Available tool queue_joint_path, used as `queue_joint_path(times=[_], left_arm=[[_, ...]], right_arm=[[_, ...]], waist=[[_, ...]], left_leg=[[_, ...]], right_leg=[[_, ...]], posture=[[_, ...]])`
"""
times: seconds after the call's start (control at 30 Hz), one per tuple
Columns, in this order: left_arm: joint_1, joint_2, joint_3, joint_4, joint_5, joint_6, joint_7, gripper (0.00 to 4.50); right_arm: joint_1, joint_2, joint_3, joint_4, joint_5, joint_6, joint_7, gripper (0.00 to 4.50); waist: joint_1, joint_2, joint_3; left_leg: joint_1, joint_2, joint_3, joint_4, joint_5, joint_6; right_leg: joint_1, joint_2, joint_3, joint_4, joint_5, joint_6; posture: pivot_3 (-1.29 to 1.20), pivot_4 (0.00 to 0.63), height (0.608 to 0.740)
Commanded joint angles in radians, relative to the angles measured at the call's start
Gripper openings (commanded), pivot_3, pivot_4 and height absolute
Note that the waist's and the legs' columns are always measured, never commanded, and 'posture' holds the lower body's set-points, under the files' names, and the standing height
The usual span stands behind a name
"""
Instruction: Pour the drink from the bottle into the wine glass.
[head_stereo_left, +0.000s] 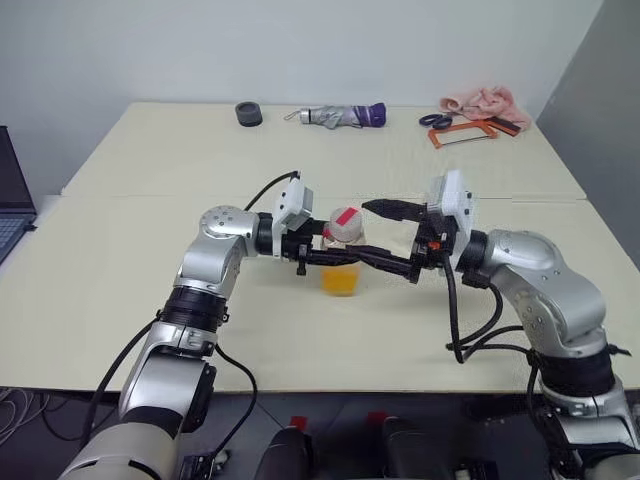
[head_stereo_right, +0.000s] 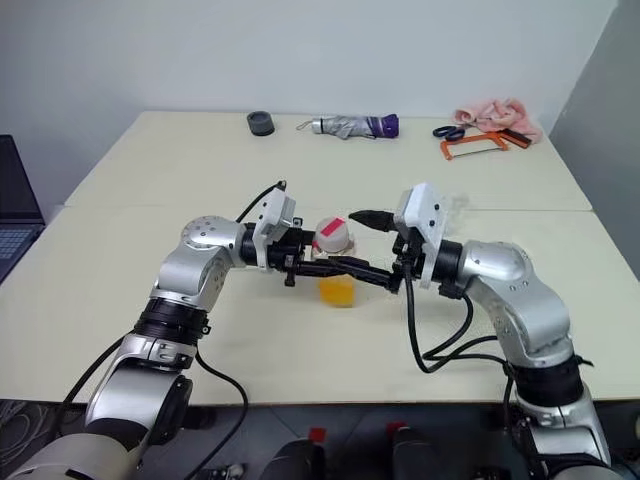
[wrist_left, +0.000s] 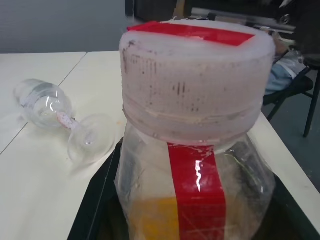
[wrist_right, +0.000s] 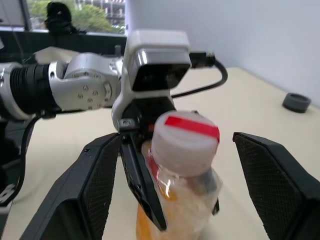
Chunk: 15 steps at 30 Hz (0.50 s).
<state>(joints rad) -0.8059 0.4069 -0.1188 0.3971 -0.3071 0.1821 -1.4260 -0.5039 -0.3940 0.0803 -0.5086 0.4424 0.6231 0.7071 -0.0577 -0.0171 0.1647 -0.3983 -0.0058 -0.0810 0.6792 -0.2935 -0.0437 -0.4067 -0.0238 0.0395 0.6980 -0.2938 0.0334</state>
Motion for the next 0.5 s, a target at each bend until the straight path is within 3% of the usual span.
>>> queue_joint_path(times=[0.03, 0.5], left_arm=[[-0.024, 0.000, 0.012, -0.018, -0.018, -0.011, 0.000, 1.80], [-0.037, -0.011, 0.006, 0.010, -0.009, -0.032, -0.006, 1.80]], right_arm=[[0.006, 0.038, 0.069, -0.082, -0.080, -0.015, -0.120, 3.82], [-0.006, 0.048, 0.071, -0.011, -0.189, -0.056, -0.221, 3.82]], waist=[[0.000, 0.000, 0.000], [0.002, 0.000, 0.000]], left_leg=[[0.000, 0.000, 0.000, 0.000, 0.000, 0.000], [0.000, -0.001, 0.000, 0.000, 0.000, 0.000]], right_leg=[[0.000, 0.001, 0.000, 0.000, 0.000, 0.000], [0.000, 0.001, 0.000, 0.000, 0.000, 0.000]], posture=[[0.00, 0.150, 0.740], [0.00, 0.150, 0.740]])
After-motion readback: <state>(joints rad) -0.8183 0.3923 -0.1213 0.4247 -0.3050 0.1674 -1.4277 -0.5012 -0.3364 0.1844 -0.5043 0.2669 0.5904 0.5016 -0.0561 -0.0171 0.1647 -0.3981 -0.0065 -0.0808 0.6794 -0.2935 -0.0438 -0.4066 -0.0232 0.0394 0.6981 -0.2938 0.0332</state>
